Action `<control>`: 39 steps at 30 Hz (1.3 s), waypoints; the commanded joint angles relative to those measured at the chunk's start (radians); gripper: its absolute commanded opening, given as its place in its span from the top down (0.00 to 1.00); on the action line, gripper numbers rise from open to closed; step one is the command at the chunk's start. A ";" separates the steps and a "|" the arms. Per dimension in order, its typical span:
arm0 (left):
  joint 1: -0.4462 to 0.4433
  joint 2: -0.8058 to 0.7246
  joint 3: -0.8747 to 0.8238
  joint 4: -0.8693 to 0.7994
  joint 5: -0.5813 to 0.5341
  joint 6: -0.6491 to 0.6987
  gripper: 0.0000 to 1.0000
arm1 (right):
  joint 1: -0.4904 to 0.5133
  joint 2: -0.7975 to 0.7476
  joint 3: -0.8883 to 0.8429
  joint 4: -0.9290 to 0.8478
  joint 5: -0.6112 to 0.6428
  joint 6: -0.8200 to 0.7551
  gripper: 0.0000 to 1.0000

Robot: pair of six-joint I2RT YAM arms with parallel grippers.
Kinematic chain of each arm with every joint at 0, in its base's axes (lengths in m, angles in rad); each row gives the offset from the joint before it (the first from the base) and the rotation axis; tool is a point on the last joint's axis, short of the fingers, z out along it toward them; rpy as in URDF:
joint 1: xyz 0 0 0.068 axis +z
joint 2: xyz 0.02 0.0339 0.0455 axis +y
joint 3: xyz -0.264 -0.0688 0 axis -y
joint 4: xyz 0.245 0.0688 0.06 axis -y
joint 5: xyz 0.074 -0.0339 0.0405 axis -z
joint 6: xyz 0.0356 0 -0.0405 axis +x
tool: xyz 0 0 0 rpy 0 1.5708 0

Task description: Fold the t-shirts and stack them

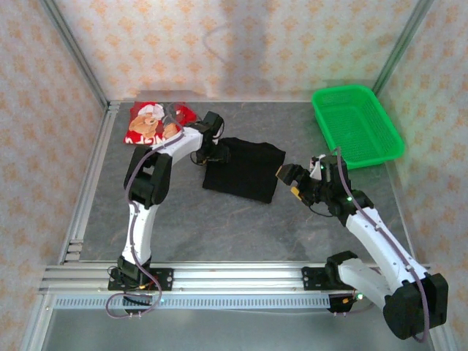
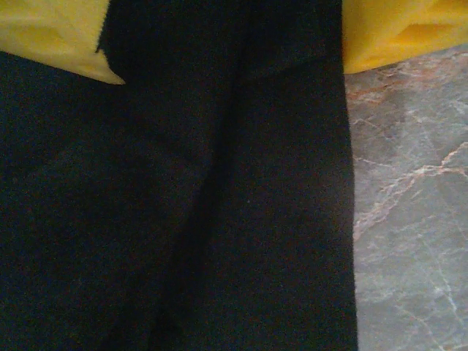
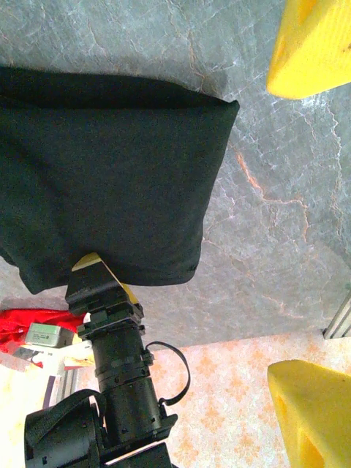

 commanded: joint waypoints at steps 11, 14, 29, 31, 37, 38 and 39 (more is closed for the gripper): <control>-0.030 0.083 0.174 -0.121 -0.098 0.103 1.00 | 0.007 -0.005 0.073 -0.023 0.010 -0.022 0.07; -0.015 0.053 0.250 -0.168 -0.148 0.147 1.00 | 0.006 -0.004 0.085 -0.009 0.005 -0.020 0.05; 0.076 0.005 0.617 -0.325 -0.166 0.301 1.00 | 0.007 -0.024 0.107 0.057 -0.020 -0.010 0.01; 0.089 0.025 0.663 -0.334 -0.133 0.292 1.00 | 0.006 -0.024 0.108 0.054 -0.020 -0.012 0.01; 0.092 0.081 0.808 -0.389 -0.165 0.333 1.00 | 0.007 -0.016 0.113 0.051 -0.030 -0.017 0.01; 0.094 0.078 0.808 -0.383 -0.169 0.340 1.00 | 0.007 -0.015 0.114 0.047 -0.029 -0.020 0.01; 0.097 0.076 0.808 -0.380 -0.177 0.347 1.00 | 0.007 -0.015 0.117 0.043 -0.032 -0.021 0.01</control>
